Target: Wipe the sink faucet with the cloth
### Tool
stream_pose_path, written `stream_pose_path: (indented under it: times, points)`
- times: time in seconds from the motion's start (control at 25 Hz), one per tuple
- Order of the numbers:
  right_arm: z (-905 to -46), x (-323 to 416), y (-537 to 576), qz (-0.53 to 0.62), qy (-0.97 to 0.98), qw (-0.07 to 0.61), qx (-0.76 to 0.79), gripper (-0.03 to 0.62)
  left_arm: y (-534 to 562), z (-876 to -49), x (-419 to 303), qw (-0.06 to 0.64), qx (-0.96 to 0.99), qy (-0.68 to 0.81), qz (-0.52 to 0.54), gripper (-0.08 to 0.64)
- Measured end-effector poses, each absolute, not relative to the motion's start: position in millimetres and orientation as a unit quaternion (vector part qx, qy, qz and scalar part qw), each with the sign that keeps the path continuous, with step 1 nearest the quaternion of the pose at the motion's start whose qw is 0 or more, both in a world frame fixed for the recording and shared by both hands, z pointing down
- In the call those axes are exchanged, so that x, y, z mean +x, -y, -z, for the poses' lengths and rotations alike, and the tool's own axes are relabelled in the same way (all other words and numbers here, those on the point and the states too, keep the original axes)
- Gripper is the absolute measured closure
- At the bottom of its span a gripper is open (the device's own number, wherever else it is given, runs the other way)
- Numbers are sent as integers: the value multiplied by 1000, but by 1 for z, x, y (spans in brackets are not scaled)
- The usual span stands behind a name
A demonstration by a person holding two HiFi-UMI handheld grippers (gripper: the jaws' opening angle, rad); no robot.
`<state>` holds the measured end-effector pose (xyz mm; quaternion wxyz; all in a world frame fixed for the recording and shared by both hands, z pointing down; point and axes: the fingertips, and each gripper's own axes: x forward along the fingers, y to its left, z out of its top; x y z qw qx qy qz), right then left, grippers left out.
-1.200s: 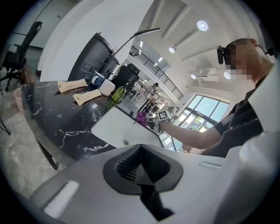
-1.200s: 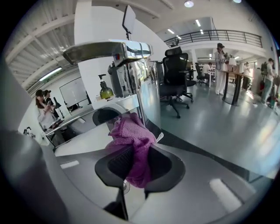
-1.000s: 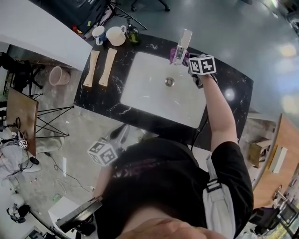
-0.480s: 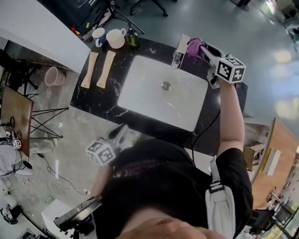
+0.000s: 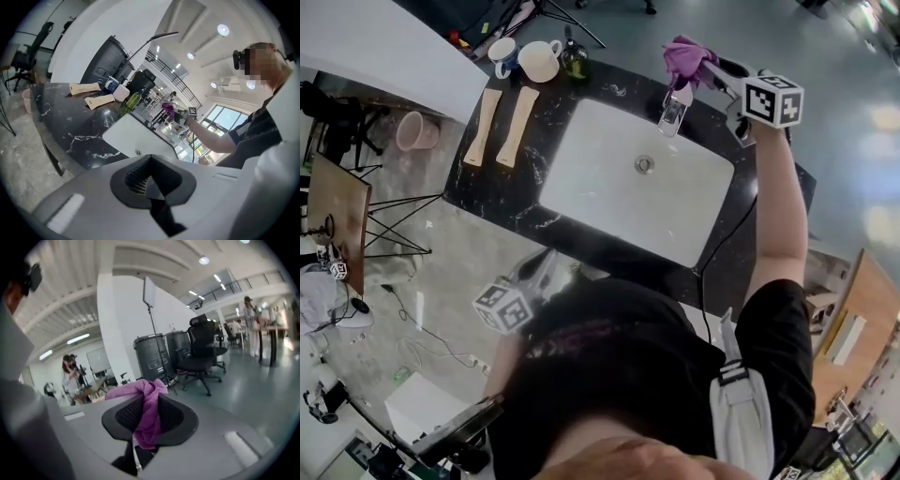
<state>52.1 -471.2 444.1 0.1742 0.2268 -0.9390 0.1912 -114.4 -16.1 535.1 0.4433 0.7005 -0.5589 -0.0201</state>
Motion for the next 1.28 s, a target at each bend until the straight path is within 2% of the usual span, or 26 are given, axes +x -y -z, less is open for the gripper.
stream_pose_path:
  times: [0.12, 0.2, 0.32, 0.4, 0.56, 0.72, 0.84, 1.04, 1.12, 1.28]
  points:
    - [-446, 52, 491, -319, 931, 105, 142, 503, 14, -542, -116, 454, 685, 569, 20, 561]
    - [-472, 63, 505, -408, 902, 83, 114, 503, 14, -544, -114, 459, 677, 575, 20, 561]
    - [-538, 71, 503, -522, 839, 111, 106, 503, 10, -546, -111, 464, 668, 582, 16, 561]
    - [-573, 70, 497, -552, 812, 146, 119, 503, 7, -547, -110, 466, 660, 589, 15, 561]
    - [-614, 64, 494, -536, 788, 259, 158, 505, 1, -549, -110, 469, 650, 598, 17, 561]
    - [-627, 56, 498, -490, 795, 319, 164, 505, 1, -550, -109, 465, 655, 596, 18, 561]
    - [-610, 62, 496, -482, 805, 291, 189, 505, 3, -548, -110, 459, 663, 590, 25, 561]
    - [-564, 90, 461, -513, 817, 130, 231, 505, 0, -544, -120, 453, 680, 575, 39, 561]
    - [-563, 99, 434, -508, 814, 133, 250, 505, 3, -543, -125, 454, 688, 564, 51, 561]
    - [-595, 83, 406, -476, 806, 223, 271, 505, 4, -537, -127, 450, 705, 546, 50, 561]
